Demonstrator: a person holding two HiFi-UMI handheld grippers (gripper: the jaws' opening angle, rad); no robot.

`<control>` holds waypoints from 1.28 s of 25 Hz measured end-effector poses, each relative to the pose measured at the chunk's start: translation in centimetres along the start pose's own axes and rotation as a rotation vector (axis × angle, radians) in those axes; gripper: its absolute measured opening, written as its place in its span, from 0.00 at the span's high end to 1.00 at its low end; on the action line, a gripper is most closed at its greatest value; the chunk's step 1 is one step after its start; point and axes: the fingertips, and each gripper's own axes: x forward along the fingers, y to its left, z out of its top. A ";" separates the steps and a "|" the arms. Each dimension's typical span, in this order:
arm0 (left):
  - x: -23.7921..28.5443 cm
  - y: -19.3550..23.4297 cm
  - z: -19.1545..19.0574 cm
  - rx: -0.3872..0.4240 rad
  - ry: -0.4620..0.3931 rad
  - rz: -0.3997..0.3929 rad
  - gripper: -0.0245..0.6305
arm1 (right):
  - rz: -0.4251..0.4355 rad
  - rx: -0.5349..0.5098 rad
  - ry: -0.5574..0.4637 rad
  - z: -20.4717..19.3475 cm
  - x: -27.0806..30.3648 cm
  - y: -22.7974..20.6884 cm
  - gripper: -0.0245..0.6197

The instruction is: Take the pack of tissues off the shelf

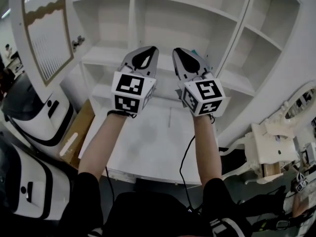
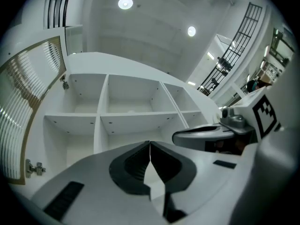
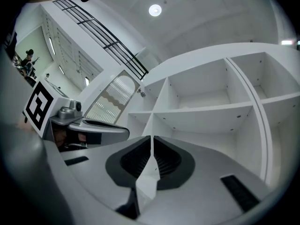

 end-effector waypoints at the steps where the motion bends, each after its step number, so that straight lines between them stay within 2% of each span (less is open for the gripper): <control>1: 0.4 0.2 0.3 0.007 -0.004 -0.006 0.95 | -0.001 -0.005 -0.004 0.3 0.3 -0.4 0.93; 7: 2.6 1.7 1.9 0.054 -0.031 -0.026 0.95 | -0.002 -0.032 -0.046 3.0 2.8 -3.0 0.93; 8: 2.8 2.0 2.3 0.048 -0.036 -0.028 0.95 | 0.007 -0.026 -0.057 3.5 3.2 -3.3 0.91; 10: 3.1 2.5 3.1 0.043 -0.041 -0.030 0.95 | 0.026 -0.023 -0.072 4.7 4.0 -3.9 0.81; 19: 4.6 4.8 6.9 0.131 -0.074 -0.019 0.94 | 0.011 -0.122 -0.086 9.6 8.0 -7.1 0.81; 26: 5.8 6.1 10.5 0.202 -0.084 -0.004 0.94 | -0.032 -0.202 -0.059 12.2 11.1 -9.0 0.81; 29: 6.4 6.6 11.7 0.227 -0.083 -0.001 0.94 | -0.041 -0.206 0.000 12.6 12.4 -10.2 0.76; 32: 7.3 7.7 13.0 0.207 -0.090 0.010 0.94 | -0.057 -0.217 0.074 12.6 14.0 -11.2 0.75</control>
